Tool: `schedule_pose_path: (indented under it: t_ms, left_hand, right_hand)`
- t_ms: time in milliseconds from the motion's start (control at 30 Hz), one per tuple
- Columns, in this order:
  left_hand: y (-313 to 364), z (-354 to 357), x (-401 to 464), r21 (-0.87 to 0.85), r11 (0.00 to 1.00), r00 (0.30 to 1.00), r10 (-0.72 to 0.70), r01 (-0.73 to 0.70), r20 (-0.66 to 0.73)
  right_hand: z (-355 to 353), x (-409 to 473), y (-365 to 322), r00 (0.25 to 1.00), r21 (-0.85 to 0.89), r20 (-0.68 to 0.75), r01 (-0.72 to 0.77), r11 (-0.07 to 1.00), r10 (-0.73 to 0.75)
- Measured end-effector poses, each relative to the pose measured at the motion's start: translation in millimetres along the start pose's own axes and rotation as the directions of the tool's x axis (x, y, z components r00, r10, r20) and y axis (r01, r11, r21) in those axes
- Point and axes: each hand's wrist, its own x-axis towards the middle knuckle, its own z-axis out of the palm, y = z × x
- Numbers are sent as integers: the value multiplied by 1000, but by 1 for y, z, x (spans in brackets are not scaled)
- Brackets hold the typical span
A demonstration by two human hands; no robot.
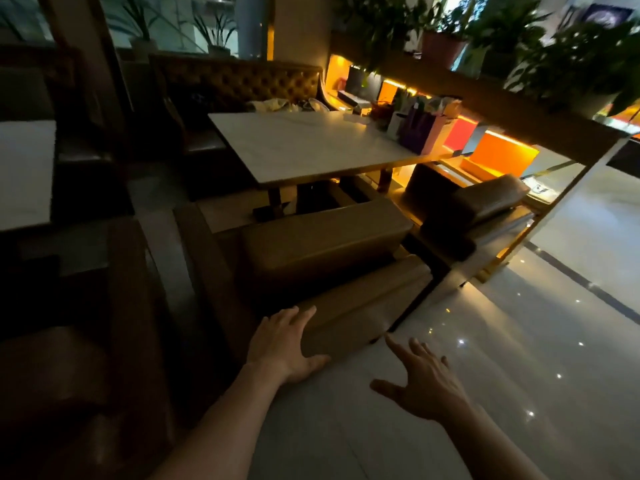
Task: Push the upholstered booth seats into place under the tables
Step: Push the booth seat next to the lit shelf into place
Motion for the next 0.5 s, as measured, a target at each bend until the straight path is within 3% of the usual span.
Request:
schedule_pose_path:
  t_ms: [200, 500]
  left_hand:
    - [-18, 21, 52, -54, 993, 994, -105, 106, 28]
    - [-38, 62, 122, -55, 952, 954, -299, 300, 23]
  right_hand:
    - [-8, 82, 14, 995, 136, 80, 43, 990, -54]
    - [16, 227, 44, 969, 96, 167, 166, 981, -180]
